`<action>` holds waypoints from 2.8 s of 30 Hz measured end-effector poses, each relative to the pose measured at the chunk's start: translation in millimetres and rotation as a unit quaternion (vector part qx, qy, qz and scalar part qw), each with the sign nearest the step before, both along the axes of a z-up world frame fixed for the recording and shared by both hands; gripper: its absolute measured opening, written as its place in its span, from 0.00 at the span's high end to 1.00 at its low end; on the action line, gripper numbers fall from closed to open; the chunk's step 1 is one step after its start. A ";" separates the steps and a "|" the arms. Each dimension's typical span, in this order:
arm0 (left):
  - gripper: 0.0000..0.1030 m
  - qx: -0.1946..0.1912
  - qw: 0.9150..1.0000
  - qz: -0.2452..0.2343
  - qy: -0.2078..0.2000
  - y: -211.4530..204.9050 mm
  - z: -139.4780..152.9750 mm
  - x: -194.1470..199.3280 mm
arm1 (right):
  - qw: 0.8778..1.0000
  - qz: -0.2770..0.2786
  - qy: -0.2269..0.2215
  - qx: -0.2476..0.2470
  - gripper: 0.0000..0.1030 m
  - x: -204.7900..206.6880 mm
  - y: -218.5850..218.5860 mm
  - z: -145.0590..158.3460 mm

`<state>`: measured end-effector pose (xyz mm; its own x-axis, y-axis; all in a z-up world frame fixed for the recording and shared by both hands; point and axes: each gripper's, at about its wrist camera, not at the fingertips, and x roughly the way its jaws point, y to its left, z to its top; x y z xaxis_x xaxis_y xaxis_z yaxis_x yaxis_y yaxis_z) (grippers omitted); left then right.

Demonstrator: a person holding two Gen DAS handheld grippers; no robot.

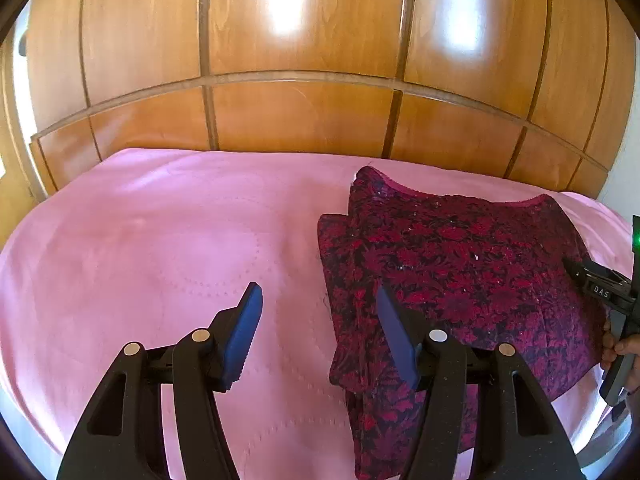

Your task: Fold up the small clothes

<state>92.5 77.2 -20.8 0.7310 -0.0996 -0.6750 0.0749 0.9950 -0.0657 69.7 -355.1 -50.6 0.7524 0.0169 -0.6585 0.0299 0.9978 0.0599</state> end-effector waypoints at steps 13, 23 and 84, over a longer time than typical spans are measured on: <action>0.43 -0.156 0.981 -0.044 0.104 15.8 -26.7 74.2 | 1.000 0.001 -0.002 0.001 0.24 -0.8 -0.3 -0.7; 0.89 -0.159 0.982 -0.080 0.059 -4.6 0.6 85.5 | 1.000 0.002 -0.004 0.003 0.24 -0.9 -1.4 0.2; 0.81 -0.023 0.994 -0.105 0.029 -139.4 -35.7 4.7 | 0.977 0.109 0.052 0.178 0.22 -54.5 -63.0 -20.2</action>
